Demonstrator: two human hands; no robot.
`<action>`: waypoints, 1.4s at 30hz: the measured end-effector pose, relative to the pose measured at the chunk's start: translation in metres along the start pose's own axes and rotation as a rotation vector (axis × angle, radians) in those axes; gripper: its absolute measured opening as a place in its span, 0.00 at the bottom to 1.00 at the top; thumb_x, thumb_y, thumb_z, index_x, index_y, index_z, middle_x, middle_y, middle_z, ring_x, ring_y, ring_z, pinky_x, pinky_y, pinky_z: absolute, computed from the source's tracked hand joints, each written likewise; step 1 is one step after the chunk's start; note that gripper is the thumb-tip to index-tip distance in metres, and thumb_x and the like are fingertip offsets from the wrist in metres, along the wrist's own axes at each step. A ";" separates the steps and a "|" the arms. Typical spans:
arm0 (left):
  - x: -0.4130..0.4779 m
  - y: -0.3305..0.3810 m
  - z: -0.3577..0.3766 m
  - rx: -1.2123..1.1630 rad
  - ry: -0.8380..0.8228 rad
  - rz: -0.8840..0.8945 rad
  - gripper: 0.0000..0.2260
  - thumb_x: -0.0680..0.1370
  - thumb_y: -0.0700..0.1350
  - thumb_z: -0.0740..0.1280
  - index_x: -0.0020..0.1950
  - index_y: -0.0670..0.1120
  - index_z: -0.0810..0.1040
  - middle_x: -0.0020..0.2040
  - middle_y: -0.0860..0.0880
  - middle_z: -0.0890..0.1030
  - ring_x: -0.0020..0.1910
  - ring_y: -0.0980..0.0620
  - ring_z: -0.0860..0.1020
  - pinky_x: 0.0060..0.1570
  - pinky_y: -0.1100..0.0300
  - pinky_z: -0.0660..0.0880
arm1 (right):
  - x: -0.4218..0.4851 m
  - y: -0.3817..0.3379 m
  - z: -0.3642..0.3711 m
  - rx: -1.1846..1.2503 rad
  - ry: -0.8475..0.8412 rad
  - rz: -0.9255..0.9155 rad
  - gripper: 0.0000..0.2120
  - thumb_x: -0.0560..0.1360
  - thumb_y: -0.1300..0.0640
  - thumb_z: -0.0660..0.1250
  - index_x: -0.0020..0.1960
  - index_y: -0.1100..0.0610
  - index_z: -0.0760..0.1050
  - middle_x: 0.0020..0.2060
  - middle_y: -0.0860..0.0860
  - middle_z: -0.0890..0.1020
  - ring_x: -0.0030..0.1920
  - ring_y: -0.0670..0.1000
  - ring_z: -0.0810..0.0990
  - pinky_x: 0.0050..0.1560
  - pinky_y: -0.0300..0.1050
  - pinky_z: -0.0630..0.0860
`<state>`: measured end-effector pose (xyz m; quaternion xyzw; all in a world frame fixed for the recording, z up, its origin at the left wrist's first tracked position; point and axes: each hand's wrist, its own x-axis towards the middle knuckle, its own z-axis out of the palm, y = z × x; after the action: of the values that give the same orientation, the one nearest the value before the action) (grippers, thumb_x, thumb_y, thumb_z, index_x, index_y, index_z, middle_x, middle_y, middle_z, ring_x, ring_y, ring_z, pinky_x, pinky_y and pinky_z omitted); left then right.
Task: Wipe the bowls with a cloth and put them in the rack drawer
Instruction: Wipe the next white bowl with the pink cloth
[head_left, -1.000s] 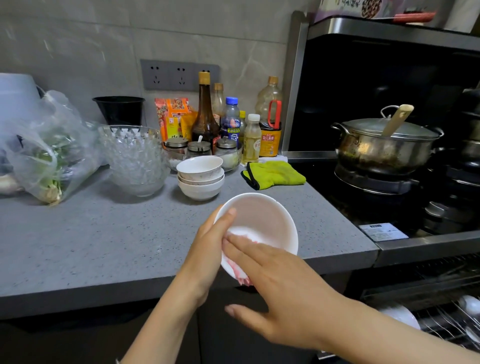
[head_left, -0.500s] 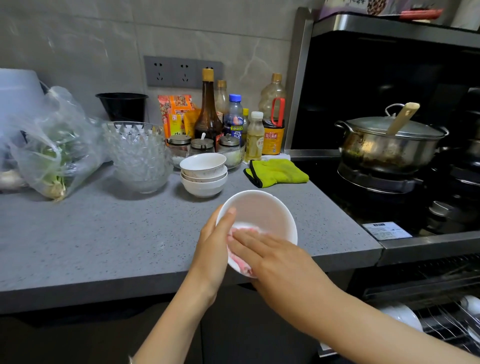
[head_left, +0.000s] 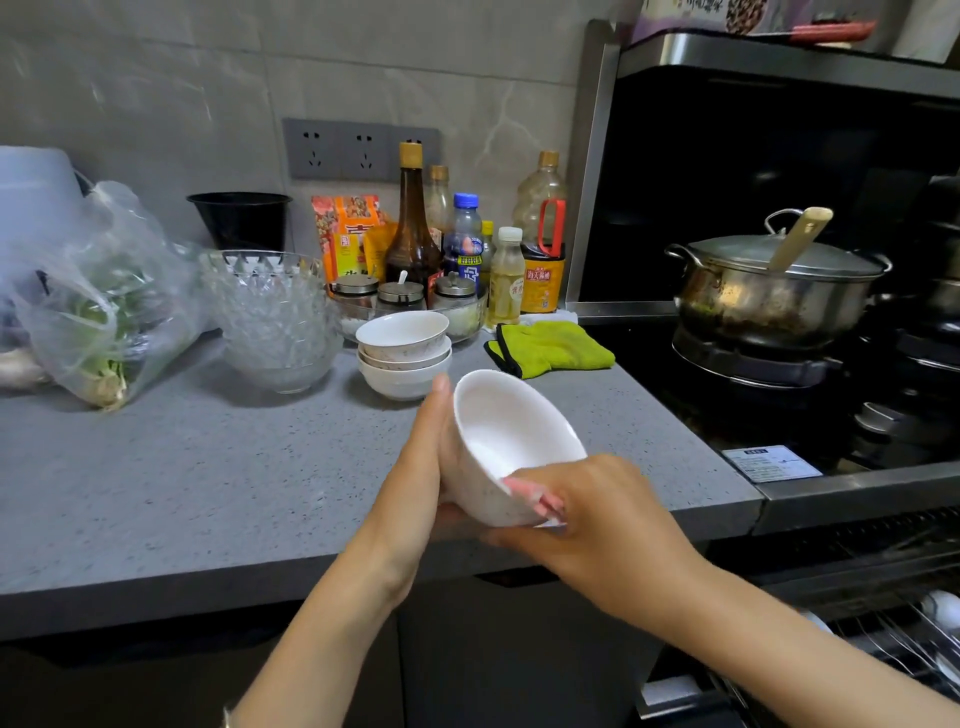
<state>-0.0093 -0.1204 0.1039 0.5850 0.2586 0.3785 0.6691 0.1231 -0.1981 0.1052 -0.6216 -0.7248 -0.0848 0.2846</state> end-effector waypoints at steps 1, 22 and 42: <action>0.003 0.001 -0.001 -0.013 -0.015 0.001 0.29 0.70 0.71 0.50 0.58 0.59 0.80 0.55 0.49 0.84 0.56 0.49 0.81 0.57 0.44 0.77 | 0.001 -0.001 -0.006 0.228 -0.081 0.072 0.12 0.69 0.44 0.71 0.38 0.53 0.79 0.28 0.51 0.78 0.32 0.53 0.77 0.33 0.48 0.76; 0.004 0.000 -0.015 -0.704 0.127 -0.081 0.19 0.76 0.55 0.62 0.58 0.44 0.81 0.59 0.42 0.81 0.60 0.46 0.78 0.64 0.44 0.71 | 0.017 -0.003 -0.020 1.103 -0.155 0.487 0.14 0.68 0.40 0.74 0.40 0.50 0.79 0.25 0.44 0.78 0.28 0.42 0.74 0.34 0.31 0.71; 0.018 0.005 0.000 -0.532 0.402 -0.016 0.19 0.79 0.56 0.61 0.59 0.44 0.80 0.48 0.44 0.85 0.44 0.51 0.84 0.46 0.53 0.79 | 0.014 -0.006 0.028 0.092 0.255 -0.125 0.26 0.82 0.49 0.54 0.77 0.55 0.57 0.77 0.47 0.57 0.78 0.48 0.50 0.74 0.49 0.55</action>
<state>0.0003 -0.1061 0.1106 0.3015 0.2820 0.5352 0.7370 0.1076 -0.1741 0.0908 -0.5458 -0.7233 -0.1471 0.3967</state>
